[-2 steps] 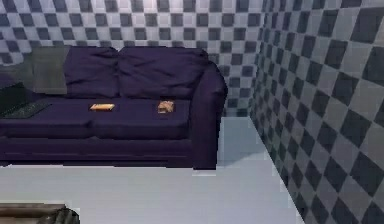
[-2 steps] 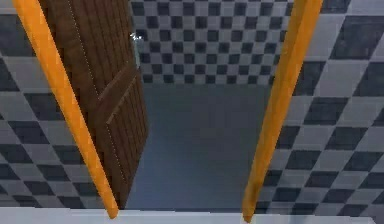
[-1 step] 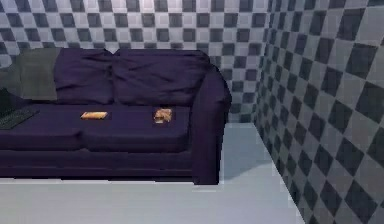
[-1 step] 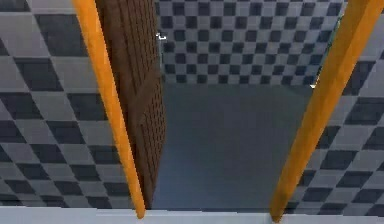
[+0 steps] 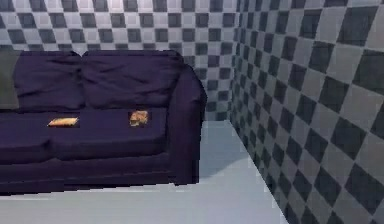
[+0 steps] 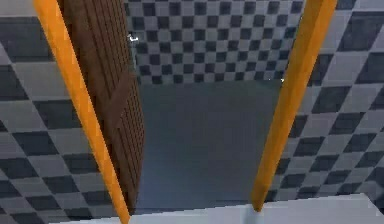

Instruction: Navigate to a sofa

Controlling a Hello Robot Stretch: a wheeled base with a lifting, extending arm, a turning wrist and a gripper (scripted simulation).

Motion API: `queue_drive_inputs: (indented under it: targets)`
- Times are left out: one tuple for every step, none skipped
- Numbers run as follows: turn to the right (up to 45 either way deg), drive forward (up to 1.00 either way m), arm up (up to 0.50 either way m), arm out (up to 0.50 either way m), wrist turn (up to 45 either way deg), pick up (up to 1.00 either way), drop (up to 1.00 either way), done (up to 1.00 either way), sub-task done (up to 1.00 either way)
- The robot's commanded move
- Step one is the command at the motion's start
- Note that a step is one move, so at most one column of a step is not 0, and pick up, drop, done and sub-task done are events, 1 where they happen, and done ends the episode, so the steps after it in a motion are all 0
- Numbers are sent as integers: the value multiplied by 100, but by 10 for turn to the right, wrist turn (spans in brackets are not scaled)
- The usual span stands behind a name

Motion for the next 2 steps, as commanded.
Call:
queue_drive_inputs:
  targets:
    - [0, 75, 0, 0, 0, 0, 0, 0, 0]
    - [-450, 0, 0, 0, 0, 0, 0, 0, 0]
